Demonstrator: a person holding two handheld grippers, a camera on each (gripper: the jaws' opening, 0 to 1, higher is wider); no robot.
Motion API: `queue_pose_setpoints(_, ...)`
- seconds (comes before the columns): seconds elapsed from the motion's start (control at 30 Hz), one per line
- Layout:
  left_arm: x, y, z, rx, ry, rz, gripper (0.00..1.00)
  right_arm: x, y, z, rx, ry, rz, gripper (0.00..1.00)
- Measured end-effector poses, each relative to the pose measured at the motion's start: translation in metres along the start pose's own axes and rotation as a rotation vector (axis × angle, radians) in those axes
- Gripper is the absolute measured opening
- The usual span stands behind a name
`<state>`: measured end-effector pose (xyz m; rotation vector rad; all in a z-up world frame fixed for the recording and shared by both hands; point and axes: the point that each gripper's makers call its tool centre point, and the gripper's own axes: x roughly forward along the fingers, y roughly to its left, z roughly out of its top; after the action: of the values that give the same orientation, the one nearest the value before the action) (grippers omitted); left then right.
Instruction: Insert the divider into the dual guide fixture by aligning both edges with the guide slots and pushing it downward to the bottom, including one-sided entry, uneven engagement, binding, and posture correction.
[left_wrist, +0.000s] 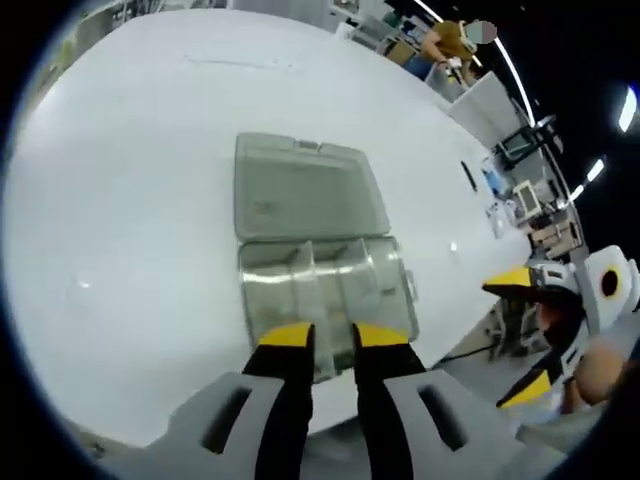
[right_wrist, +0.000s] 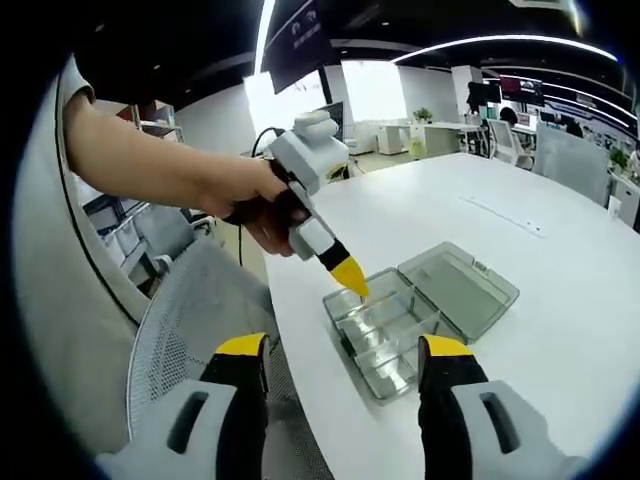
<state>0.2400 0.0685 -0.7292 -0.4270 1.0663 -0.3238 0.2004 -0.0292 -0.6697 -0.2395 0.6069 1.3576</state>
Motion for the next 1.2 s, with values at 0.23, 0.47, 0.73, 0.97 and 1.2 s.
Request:
queue_pose_setpoints(0.23, -0.009, -0.015, -0.002, 0.041, -0.069, -0.097, 0.14, 0.0, -0.003, -0.003, 0.003, 0.009, 0.004, 0.58)
queue_pose_setpoints(0.47, -0.012, -0.024, -0.002, 0.136, -0.133, -0.167, 0.14, 0.001, -0.01, -0.006, 0.006, 0.02, 0.001, 0.59)
queue_pose_setpoints(0.73, -0.018, -0.043, 0.006, 0.222, -0.24, -0.272, 0.17, -0.004, -0.02, -0.014, 0.011, 0.039, -0.004, 0.6)
queue_pose_setpoints(0.97, -0.018, -0.052, 0.005, 0.314, -0.283, -0.296, 0.24, -0.008, -0.028, -0.021, 0.018, 0.059, -0.013, 0.6)
queue_pose_setpoints(1.2, -0.02, -0.065, 0.005, 0.407, -0.333, -0.335, 0.29, -0.012, -0.038, -0.028, 0.017, 0.08, -0.025, 0.6)
